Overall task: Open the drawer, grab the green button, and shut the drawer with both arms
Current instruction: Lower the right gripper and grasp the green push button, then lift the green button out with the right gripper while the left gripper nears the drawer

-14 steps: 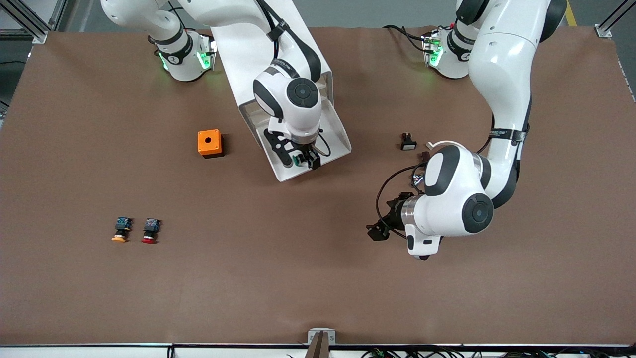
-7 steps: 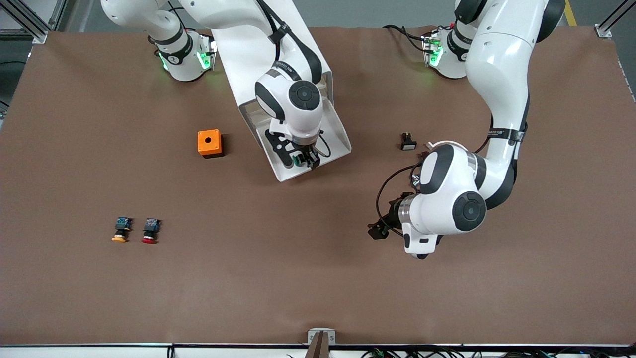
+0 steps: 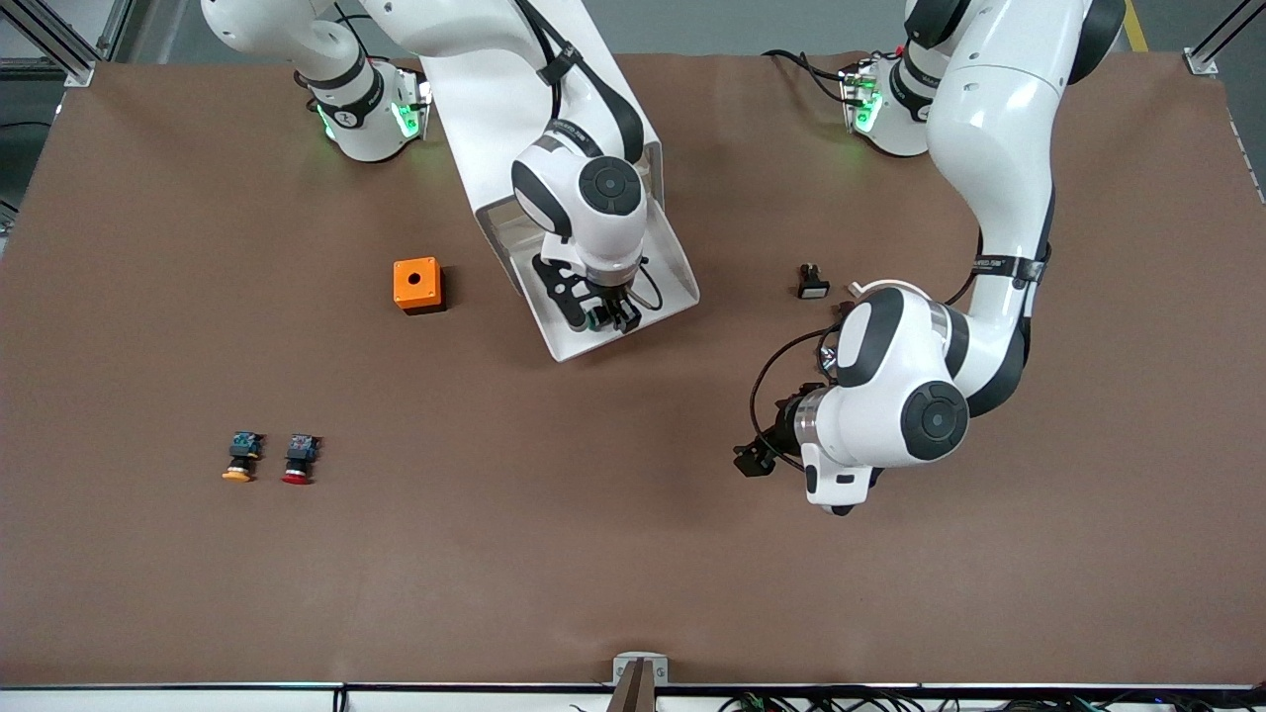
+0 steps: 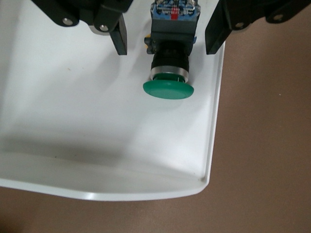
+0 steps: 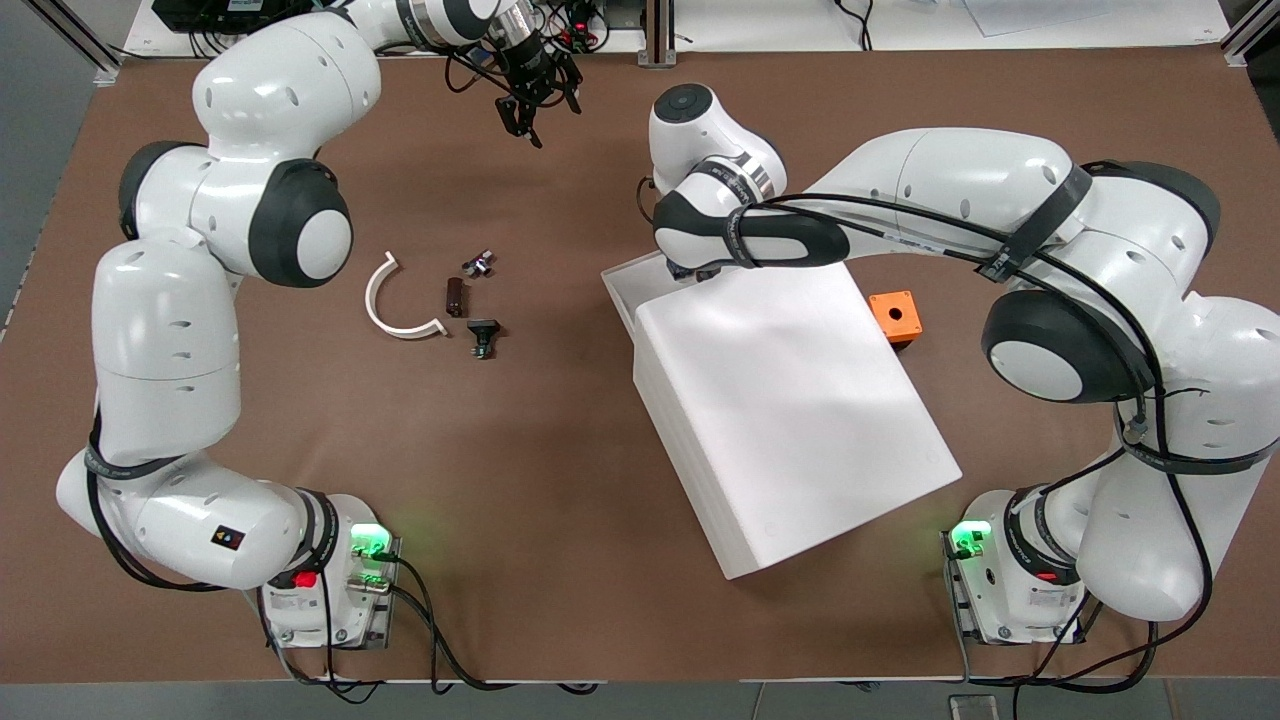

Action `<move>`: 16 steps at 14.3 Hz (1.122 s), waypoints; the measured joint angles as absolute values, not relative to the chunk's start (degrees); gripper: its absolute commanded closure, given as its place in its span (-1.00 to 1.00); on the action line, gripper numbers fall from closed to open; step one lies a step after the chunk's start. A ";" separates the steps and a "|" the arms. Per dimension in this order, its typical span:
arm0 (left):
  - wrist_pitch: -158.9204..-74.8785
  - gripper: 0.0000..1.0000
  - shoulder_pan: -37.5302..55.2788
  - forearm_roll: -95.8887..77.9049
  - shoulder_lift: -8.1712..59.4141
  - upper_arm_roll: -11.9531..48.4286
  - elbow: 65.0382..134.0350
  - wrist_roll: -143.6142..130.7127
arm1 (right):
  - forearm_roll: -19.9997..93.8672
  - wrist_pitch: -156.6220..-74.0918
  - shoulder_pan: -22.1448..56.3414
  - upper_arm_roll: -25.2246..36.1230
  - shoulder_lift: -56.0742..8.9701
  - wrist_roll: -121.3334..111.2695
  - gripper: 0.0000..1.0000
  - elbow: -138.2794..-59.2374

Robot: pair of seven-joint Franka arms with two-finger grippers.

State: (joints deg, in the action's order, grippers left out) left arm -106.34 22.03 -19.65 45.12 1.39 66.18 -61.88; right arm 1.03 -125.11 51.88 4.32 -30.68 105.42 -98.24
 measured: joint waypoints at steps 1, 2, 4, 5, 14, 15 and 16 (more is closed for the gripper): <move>-106.34 -0.98 22.04 -19.65 45.12 1.39 66.19 -61.88 | 1.04 -125.11 51.98 4.32 -30.69 105.51 0.64 -98.24; -106.34 -0.98 22.04 -19.65 45.12 1.39 66.20 -61.88 | 1.05 -125.11 52.08 4.32 -30.70 105.58 0.92 -98.24; -106.34 -0.98 22.04 -19.60 45.12 1.38 66.25 -61.88 | 1.05 -125.11 52.28 4.32 -30.71 105.87 1.00 -98.24; -106.34 -0.98 22.04 -19.54 45.12 1.38 66.34 -61.88 | 1.05 -125.11 52.30 4.32 -30.71 106.09 1.00 -98.23; -106.34 -0.98 22.29 -18.43 45.14 1.37 66.95 -61.88 | 1.05 -119.46 49.07 5.26 -30.38 99.23 1.00 -94.20; -106.34 -0.99 22.34 -17.84 45.14 1.37 66.96 -61.88 | 1.05 -118.60 47.93 5.32 -30.13 96.52 1.00 -93.45; -106.34 -0.99 22.48 -16.90 45.14 1.37 66.96 -61.88 | 1.05 -118.19 46.65 5.38 -29.84 93.50 1.00 -92.92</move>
State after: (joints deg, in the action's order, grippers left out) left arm -106.34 22.48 -16.90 45.14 1.37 66.96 -61.88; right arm 1.05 -118.19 46.65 5.38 -29.84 93.50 -92.92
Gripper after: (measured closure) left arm 0.004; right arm 0.568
